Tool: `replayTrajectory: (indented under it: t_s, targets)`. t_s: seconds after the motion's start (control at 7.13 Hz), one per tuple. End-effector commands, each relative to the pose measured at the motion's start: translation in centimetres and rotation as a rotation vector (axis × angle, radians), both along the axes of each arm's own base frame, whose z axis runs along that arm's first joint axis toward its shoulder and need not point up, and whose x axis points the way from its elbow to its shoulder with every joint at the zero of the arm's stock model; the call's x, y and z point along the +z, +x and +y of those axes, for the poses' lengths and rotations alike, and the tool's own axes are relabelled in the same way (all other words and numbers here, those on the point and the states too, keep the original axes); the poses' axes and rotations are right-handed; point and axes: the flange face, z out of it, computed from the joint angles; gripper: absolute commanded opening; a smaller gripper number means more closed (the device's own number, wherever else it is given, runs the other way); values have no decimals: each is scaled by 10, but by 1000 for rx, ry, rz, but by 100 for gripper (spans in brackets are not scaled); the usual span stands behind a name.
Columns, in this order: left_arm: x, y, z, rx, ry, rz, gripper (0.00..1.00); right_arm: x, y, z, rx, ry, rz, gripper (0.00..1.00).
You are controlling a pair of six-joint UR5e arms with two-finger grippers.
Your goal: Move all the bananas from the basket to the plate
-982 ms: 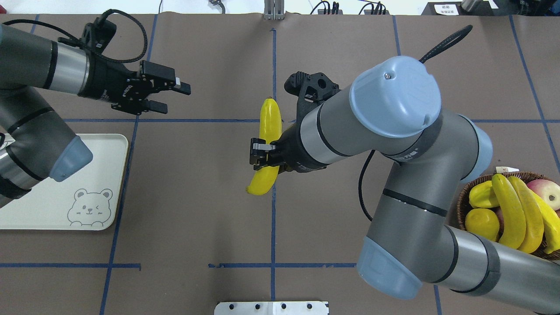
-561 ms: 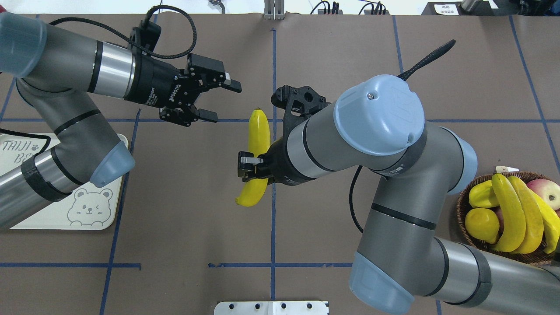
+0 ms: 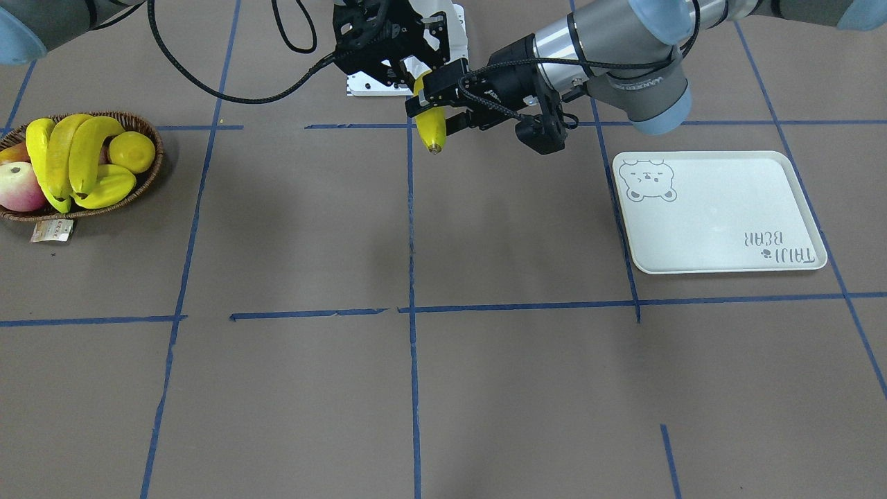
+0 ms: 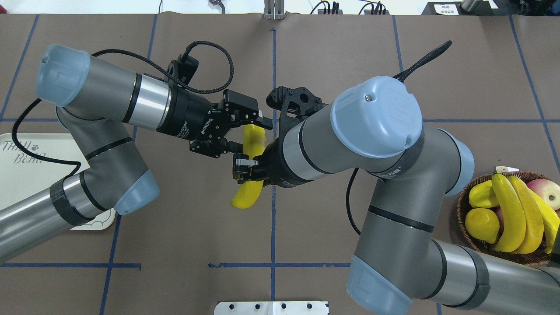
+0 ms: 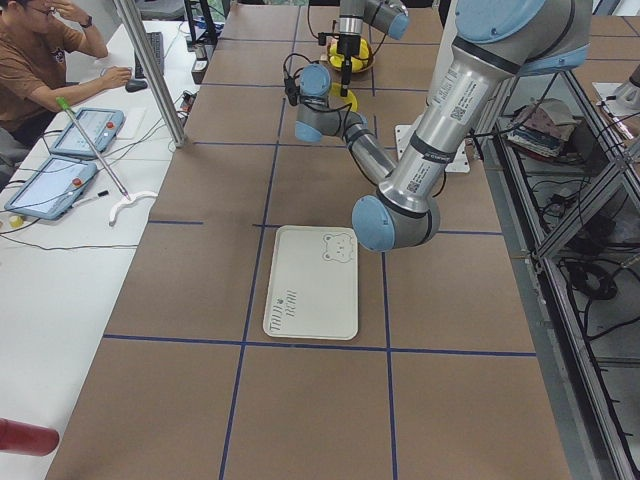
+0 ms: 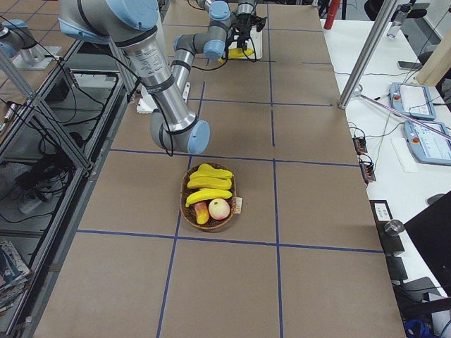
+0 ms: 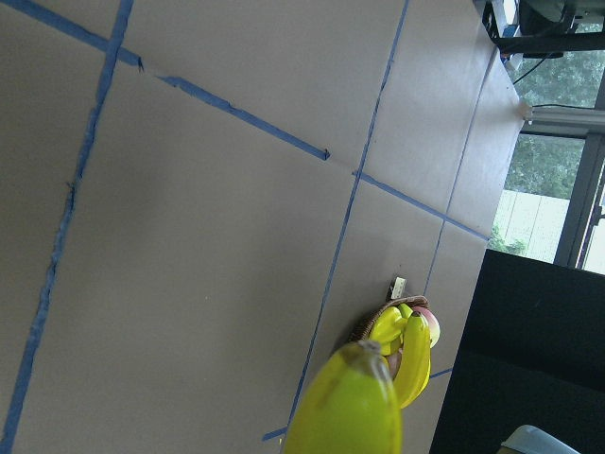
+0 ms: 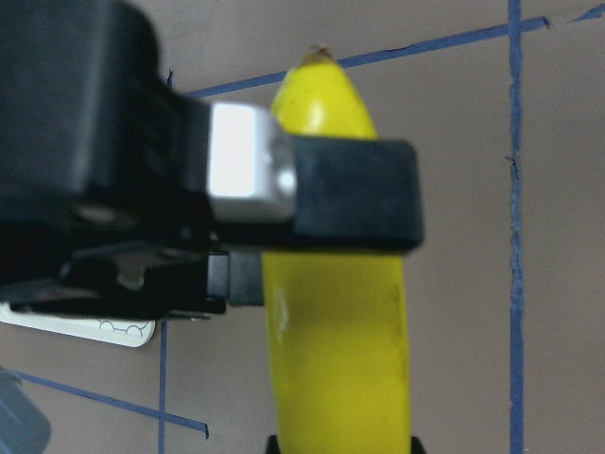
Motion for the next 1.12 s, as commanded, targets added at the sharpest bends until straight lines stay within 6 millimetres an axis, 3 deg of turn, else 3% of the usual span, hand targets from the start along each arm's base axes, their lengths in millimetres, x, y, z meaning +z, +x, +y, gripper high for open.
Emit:
replayTrajectory:
  t_s: [0.0,0.14,0.28,0.42,0.56,0.98]
  targets:
    - [0,6,6,13,8,3,43,-1,1,1,-2,1,-2,1]
    - [3,6,6,14,7,-2,0,-1,2,1,-2,2,-4,1]
    - [5,6,5,15,-2,-9,0,-1,2,1,-2,4,-5,4]
    - [5,6,5,15,0,-9,0,0,2,1,-2,2,-4,75]
    - [5,6,5,15,0,-9,0,0,7,3,0,4,-10,100]
    - [10,6,1,9,-12,-30,0,0,22,9,2,12,-27,100]
